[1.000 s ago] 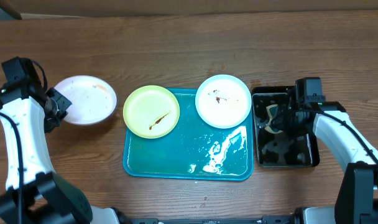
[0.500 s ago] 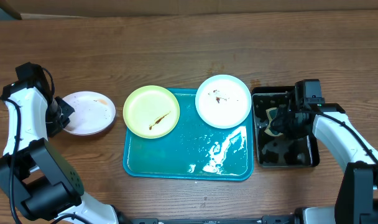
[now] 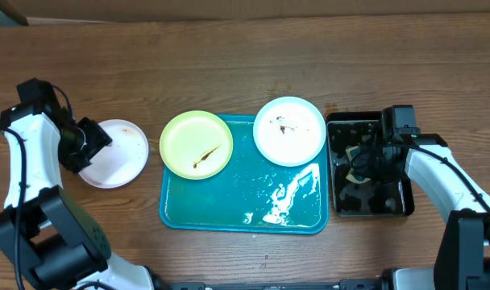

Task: Clean dirty plates on tray and stack at the side
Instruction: 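Release the plate and move left gripper toward the yellow plate, then grip the yellow plate rim with left gripper and pull it toward tray center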

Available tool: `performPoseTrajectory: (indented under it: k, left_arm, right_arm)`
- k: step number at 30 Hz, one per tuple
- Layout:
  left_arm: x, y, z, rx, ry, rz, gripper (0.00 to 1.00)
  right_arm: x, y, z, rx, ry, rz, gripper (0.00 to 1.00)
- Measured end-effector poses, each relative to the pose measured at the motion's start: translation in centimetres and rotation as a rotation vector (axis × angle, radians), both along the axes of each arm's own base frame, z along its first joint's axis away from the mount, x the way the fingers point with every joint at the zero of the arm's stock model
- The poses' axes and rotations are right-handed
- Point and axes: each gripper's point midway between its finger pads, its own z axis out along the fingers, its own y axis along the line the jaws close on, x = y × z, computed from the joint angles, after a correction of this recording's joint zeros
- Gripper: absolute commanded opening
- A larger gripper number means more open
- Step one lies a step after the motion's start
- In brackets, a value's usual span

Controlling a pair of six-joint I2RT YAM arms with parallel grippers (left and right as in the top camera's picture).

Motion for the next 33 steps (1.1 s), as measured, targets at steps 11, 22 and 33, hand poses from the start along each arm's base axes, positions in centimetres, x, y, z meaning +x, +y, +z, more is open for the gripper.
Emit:
performPoseTrajectory:
  k: [11, 22, 33]
  left_arm:
    - [0.5, -10.9, 2.1, -0.122, -0.016, -0.343, 0.65]
    - [0.2, -15.3, 2.1, -0.138, 0.001, -0.485, 0.61]
    - [-0.3, -15.5, 2.1, -0.146, 0.017, -0.489, 0.60]
  right_arm:
    - [3.3, -0.5, 0.8, -0.029, -0.137, 0.006, 0.04]
    - [-2.9, -0.4, -2.4, -0.031, 0.203, -0.038, 0.16]
    - [1.0, 0.3, -2.0, 0.015, 0.098, -0.089, 0.12]
